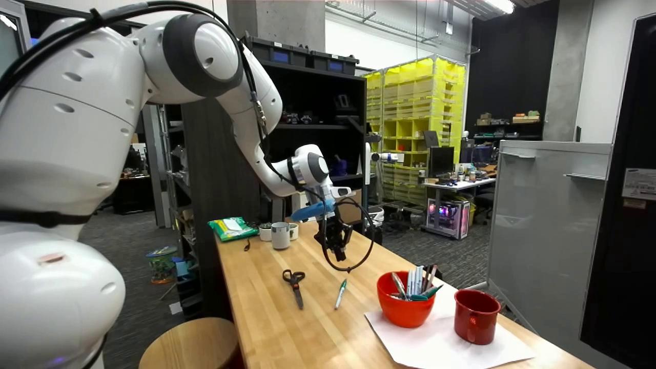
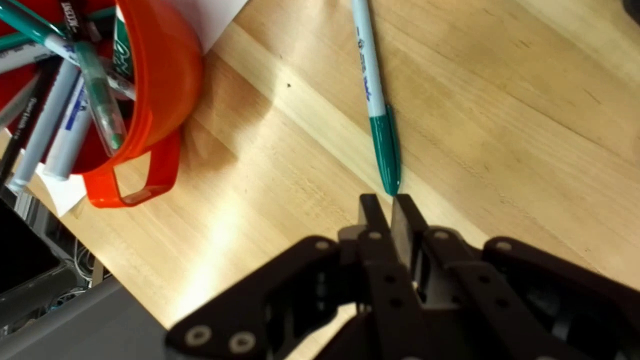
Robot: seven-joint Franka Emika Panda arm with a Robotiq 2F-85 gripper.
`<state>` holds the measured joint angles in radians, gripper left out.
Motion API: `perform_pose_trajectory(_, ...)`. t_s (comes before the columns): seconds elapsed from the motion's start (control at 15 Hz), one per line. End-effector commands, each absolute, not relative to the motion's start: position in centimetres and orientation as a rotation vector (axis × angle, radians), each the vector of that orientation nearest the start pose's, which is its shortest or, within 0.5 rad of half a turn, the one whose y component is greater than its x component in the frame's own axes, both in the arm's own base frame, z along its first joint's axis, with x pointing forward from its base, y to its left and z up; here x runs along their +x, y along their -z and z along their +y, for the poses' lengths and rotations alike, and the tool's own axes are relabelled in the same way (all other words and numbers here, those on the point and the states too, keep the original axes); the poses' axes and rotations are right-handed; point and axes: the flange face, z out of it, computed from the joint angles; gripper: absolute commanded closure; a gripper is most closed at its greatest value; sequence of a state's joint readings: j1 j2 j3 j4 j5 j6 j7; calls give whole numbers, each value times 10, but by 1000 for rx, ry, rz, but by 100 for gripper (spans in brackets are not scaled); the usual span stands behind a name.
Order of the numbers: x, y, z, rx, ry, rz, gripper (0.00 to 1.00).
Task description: Remove one pen from the orange cup and put it on the table
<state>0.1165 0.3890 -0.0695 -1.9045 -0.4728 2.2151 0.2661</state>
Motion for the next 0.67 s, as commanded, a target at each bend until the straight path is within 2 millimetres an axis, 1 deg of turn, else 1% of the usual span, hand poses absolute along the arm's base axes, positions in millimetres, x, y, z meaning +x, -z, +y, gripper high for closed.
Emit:
perform_pose_trajectory(0.0, 633, -290, 26, -3570, -59, -240, 97)
perform_pose_trajectory(0.13, 637, -293, 24, -3571, -59, -238, 97)
perform_pose_trajectory(0.2, 640, -295, 21, -3573, -51, -227, 62)
perform_pose_trajectory(0.27, 641, -300, 16, -3568, -39, -206, 60)
perform_pose_trajectory(0.4, 644, -315, 6, -3559, -14, -150, 51)
perform_pose_trajectory(0.6, 643, -343, -21, -3519, 39, -17, 30)
